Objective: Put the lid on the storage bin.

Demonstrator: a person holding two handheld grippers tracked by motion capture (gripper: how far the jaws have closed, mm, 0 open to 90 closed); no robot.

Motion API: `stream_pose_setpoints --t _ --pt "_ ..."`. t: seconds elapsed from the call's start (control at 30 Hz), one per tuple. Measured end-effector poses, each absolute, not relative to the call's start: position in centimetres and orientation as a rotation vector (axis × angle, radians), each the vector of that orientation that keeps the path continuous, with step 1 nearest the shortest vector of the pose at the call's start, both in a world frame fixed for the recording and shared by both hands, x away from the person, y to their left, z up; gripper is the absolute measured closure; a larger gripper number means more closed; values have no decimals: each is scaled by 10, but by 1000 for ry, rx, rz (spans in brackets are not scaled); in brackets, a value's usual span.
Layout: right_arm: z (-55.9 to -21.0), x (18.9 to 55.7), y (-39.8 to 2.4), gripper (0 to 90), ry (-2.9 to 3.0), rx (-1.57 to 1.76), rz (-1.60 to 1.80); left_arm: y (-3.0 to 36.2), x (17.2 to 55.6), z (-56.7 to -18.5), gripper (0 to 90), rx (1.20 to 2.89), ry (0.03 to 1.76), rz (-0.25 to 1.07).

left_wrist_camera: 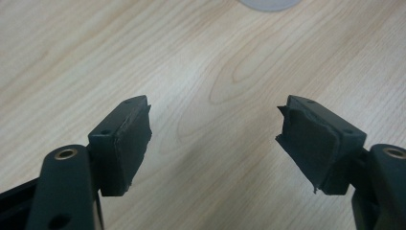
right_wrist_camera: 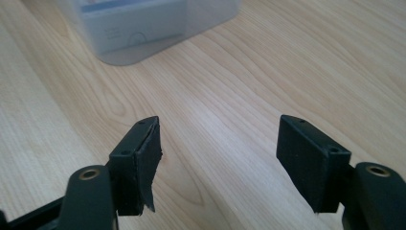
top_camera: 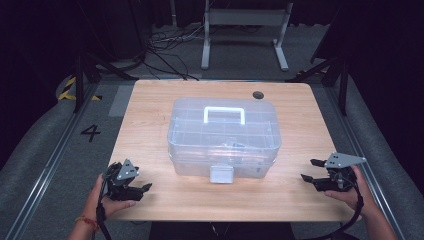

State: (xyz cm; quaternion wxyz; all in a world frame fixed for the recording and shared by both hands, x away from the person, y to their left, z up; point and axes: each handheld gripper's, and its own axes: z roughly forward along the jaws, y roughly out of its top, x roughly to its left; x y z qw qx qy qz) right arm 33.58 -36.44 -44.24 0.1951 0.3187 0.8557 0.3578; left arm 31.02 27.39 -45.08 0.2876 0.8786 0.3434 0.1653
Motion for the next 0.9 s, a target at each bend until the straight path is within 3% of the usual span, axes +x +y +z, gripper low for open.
stream_pose_setpoints --t 0.5,0.7,0.9 --pt "-477 331 -395 254 2326 1143 1015 316 307 -475 211 2214 1099 342" --pt "-486 331 -397 208 2280 1206 1015 314 302 -482 137 2160 1120 433" --pt "-487 331 -398 199 2273 1206 1017 314 300 -482 137 2155 1133 436"
